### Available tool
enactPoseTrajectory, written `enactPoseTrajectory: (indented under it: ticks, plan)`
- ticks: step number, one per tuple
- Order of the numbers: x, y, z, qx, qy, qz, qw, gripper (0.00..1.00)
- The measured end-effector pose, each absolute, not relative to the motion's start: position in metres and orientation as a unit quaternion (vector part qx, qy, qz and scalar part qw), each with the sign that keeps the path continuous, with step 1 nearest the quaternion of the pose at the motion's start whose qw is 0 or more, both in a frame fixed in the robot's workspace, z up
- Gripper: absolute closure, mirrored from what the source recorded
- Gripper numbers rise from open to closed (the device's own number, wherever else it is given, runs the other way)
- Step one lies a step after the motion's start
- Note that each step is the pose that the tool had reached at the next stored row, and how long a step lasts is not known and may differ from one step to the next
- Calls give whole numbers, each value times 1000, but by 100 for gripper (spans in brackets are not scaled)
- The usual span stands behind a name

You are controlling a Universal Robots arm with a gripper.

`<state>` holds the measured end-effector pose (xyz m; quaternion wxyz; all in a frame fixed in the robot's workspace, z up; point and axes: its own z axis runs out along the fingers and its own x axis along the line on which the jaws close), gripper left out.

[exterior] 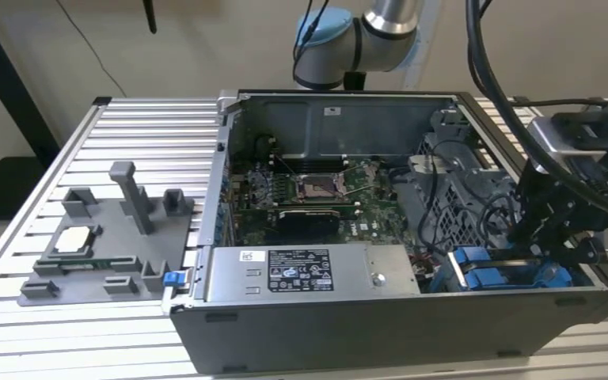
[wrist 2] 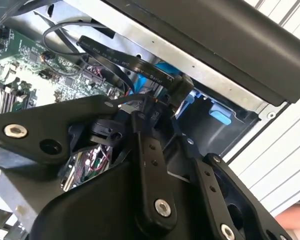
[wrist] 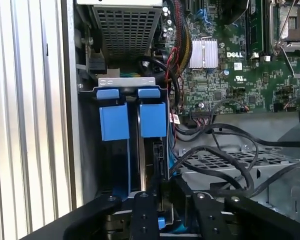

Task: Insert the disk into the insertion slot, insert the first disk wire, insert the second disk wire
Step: 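Insert the first disk wire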

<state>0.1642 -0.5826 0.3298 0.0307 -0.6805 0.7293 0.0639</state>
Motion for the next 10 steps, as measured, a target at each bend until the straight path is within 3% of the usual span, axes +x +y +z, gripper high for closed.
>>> enactPoseTrajectory:
  ticks: [10]
  plan:
    - [162, -583, 361, -680, 730, 64, 31, 0]
